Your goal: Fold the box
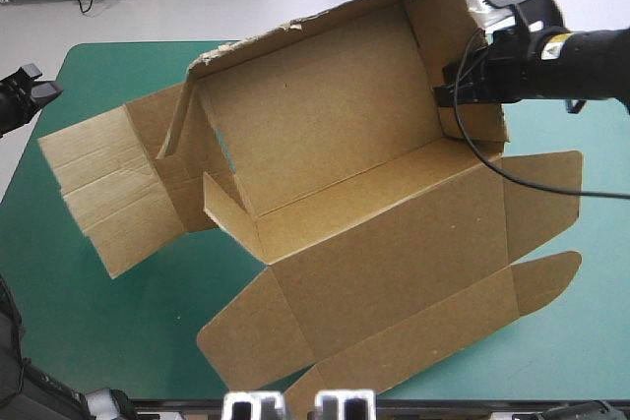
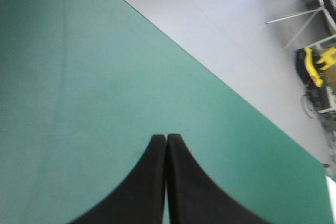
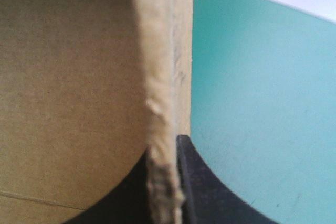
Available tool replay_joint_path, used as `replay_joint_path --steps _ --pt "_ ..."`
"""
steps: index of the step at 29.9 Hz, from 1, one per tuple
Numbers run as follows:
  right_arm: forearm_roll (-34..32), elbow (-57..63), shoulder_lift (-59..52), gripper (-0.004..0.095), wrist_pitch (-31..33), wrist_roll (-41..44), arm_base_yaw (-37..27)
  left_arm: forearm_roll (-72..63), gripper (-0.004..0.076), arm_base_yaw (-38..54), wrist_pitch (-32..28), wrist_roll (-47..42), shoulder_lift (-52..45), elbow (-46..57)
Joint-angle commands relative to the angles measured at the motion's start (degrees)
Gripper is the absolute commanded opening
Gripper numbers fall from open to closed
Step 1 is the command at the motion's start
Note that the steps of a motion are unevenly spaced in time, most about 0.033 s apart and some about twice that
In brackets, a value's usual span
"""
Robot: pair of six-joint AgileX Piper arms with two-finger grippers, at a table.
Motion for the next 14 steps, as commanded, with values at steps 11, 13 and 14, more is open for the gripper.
replay_joint_path --steps 11,13,14 --pt "2.7 -3.8 -8.4 -0.0023 -11.8 1.0 -0.1 -23.4 -0.0011 -14.0 17.4 7.4 -1.3 -2.0" --pt "2.5 -3.0 -8.4 -0.0023 -15.2 1.0 -0.1 -23.6 -0.0011 -17.2 17.3 8.1 -2.1 -2.0" --pt "2.2 -2.6 -8.4 -0.0023 -16.4 1.0 -0.1 -23.6 -0.0011 -18.7 17.3 8.3 -2.5 -2.0"
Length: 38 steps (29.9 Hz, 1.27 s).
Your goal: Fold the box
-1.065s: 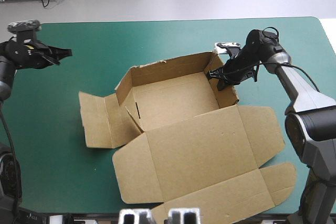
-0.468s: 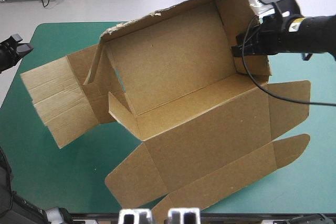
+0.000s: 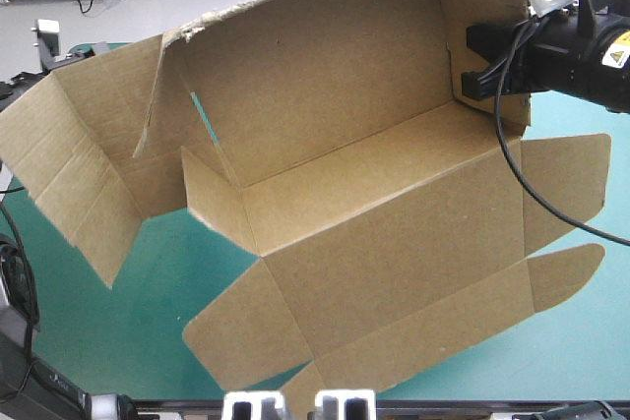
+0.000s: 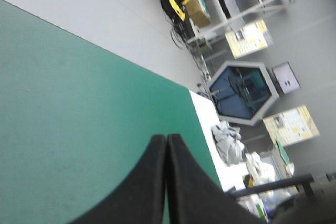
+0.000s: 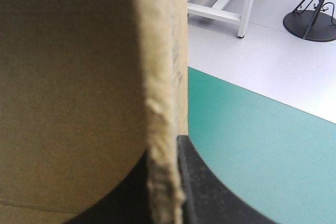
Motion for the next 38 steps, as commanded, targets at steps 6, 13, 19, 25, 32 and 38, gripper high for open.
replay_joint_path --steps 6,13,19,25,32,38 --pt "-1.8 0.1 1.4 -0.0023 -11.2 1.7 -0.1 -5.4 -0.0011 -9.6 6.2 2.7 -7.0 -1.7" --pt "-4.3 0.1 5.3 -0.0023 -14.2 3.5 -0.1 -5.1 -0.0011 -10.3 5.9 3.7 -10.1 -1.7" --pt "-3.8 0.1 8.7 -0.0023 -17.4 5.2 -0.1 -1.2 -0.0011 -10.4 5.9 2.4 -12.1 -1.9" --pt "-3.5 0.1 11.7 -0.0023 -18.5 5.7 -0.1 -1.0 -0.0011 -11.0 5.9 2.3 -14.3 -1.9" --pt "-1.5 0.1 14.8 -0.0023 -19.3 5.5 -0.1 -0.4 -0.0011 -14.4 5.9 2.0 -15.2 -1.9" --pt "-1.5 0.1 16.3 -0.0023 -19.7 5.4 -0.1 -0.4 -0.0011 -17.3 5.9 2.0 -15.2 -1.9"
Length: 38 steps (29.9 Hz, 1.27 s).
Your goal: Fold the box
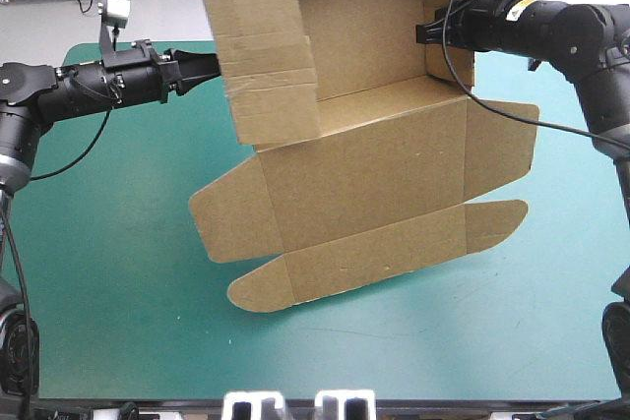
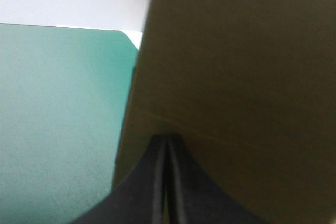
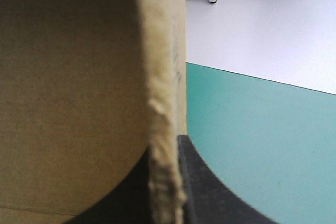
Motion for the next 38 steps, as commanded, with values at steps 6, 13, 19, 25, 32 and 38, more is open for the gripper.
replay_joint_path --steps 6,13,19,25,32,38 --pt "3.1 -1.5 -0.2 -0.0023 -5.4 0.7 -0.1 -4.2 -0.0011 -3.8 3.6 -0.1 -2.6 -1.8" --pt "3.0 -1.5 0.0 -0.0023 -5.4 -0.1 -0.1 -3.8 -0.0011 -5.1 2.6 -0.2 -2.6 -1.8" --pt "2.0 -1.5 0.0 -0.0023 -6.0 -0.2 -0.1 -3.6 -0.0010 -5.3 3.8 0.7 -2.6 -1.8" --pt "0.8 -1.5 0.0 -0.0023 -6.2 -0.2 -0.1 -2.4 -0.0010 -5.3 4.6 0.7 -2.6 -2.0" --pt "-1.4 -1.5 0.0 -0.0023 -6.2 0.6 -0.1 -0.9 0.0003 -5.3 4.7 0.7 -2.6 -2.0" --pt "-4.1 -1.5 0.0 -0.0023 -6.7 1.9 -0.1 -0.1 0.0176 -5.3 4.7 0.7 -2.6 -2.0"
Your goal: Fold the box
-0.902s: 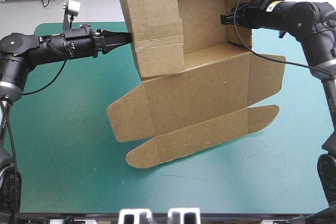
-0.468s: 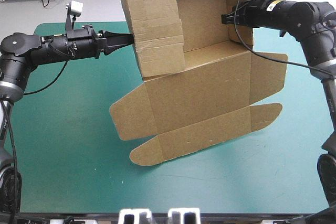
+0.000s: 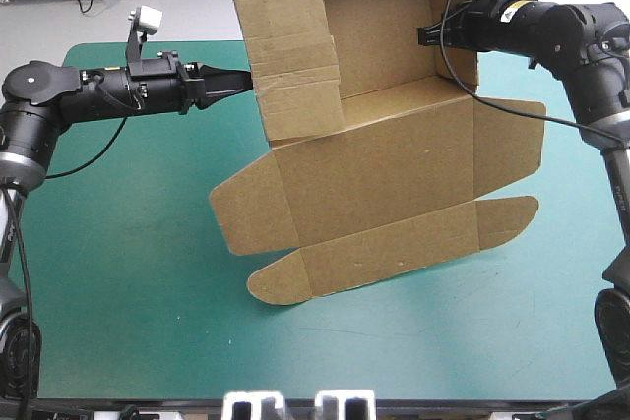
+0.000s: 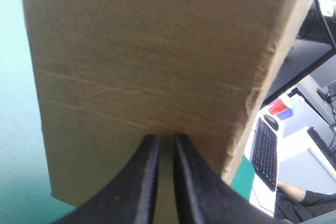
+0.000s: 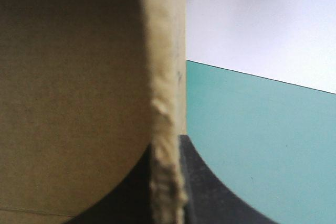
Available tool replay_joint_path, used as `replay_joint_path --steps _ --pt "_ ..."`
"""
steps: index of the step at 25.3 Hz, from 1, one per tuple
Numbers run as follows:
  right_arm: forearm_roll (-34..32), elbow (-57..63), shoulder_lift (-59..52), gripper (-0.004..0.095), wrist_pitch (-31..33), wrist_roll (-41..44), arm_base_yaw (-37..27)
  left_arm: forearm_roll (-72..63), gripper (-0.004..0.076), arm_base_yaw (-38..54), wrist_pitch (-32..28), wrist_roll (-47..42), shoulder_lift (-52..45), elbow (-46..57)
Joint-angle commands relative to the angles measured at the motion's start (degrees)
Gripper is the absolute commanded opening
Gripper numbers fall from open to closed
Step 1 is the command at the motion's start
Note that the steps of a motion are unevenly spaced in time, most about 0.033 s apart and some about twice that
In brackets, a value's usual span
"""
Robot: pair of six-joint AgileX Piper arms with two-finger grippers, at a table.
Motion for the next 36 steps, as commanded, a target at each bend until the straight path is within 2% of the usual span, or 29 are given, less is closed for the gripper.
replay_joint_path --steps 1,4,6,15,20,25,33,36 --pt "1.0 -1.6 -2.4 -0.0023 -5.2 1.3 -0.1 -4.2 0.0213 -0.6 4.7 0.3 -2.6 -1.9" --pt "1.0 -1.6 -2.4 -0.0023 -5.2 1.3 -0.1 -4.2 0.0293 -0.6 4.7 0.3 -2.6 -1.9" --pt "1.0 -1.6 -2.4 -0.0023 -5.2 1.4 -0.1 -4.2 0.0315 -0.6 4.7 0.3 -2.6 -1.9" --pt "1.1 -1.6 -0.2 -0.0023 -4.8 1.7 -0.1 -4.6 0.0318 -0.6 4.7 0.3 -2.6 -1.9" --pt "3.8 -1.5 1.3 -0.0023 -4.8 1.8 -0.1 -3.8 0.0318 -0.6 4.3 0.7 -2.6 -1.9" --pt "7.3 -1.5 1.4 -0.0023 -3.9 0.0 0.1 4.0 0.0317 -0.6 -1.8 0.8 -2.6 -1.9" --pt "8.6 -1.5 1.4 -0.0022 1.6 -0.4 0.3 6.6 0.0288 -1.0 -12.3 0.8 -2.6 -1.9" --pt "8.0 -1.5 1.4 -0.0022 1.9 -0.4 2.1 9.2 0.0288 -2.6 -15.4 0.8 -2.5 -1.9"
